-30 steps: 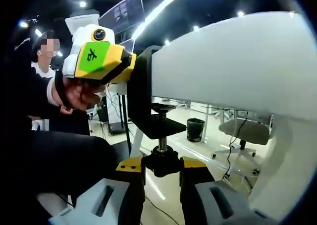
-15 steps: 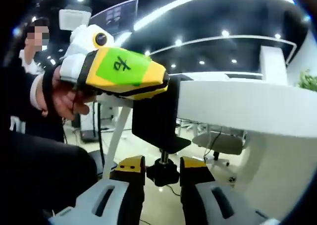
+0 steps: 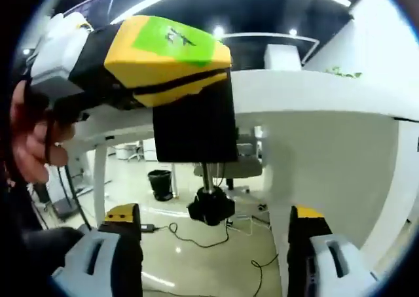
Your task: Clamp the fixed fixture on the desktop, loosen the retaining clip, secure it to the edge of the desk, and tighten the retaining clip.
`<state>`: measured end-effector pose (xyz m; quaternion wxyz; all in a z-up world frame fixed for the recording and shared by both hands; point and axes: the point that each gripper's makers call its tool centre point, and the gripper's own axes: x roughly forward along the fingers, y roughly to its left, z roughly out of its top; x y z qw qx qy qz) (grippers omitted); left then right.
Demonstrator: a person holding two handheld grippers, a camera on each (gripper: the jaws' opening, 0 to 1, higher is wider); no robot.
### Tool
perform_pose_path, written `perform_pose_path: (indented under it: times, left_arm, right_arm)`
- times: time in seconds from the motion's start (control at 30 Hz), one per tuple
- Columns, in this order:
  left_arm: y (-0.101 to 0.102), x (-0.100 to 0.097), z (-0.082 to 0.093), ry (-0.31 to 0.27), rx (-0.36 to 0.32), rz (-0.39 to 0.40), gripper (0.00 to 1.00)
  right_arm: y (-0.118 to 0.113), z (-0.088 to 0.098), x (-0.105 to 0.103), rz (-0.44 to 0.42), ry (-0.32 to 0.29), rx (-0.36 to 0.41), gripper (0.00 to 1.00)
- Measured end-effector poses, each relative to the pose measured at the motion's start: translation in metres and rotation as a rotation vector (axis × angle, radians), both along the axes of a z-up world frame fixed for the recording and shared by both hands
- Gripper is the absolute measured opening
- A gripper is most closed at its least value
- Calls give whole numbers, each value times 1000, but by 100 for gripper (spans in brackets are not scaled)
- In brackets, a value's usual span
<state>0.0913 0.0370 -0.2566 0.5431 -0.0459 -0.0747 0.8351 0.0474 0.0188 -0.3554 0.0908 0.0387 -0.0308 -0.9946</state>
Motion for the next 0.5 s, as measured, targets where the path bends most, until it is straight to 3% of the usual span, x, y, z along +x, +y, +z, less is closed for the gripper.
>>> perform_pose_path:
  times: [0.13,0.23,0.37,0.5]
  left_arm:
    - [0,0,0,1,3,1,1]
    - [0,0,0,1,3,0,1]
    - [0,0,1,10,6,0,1]
    - [0,1,1,10,9,0,1]
  right_arm:
    - [0,-9,-7,-46,-39,48,79]
    - [1,-20,-12,-46,-56,144,84]
    - [1,-12,-11,-45,-19,163,89]
    - [-1,-10,-14,-42,-38,171,75]
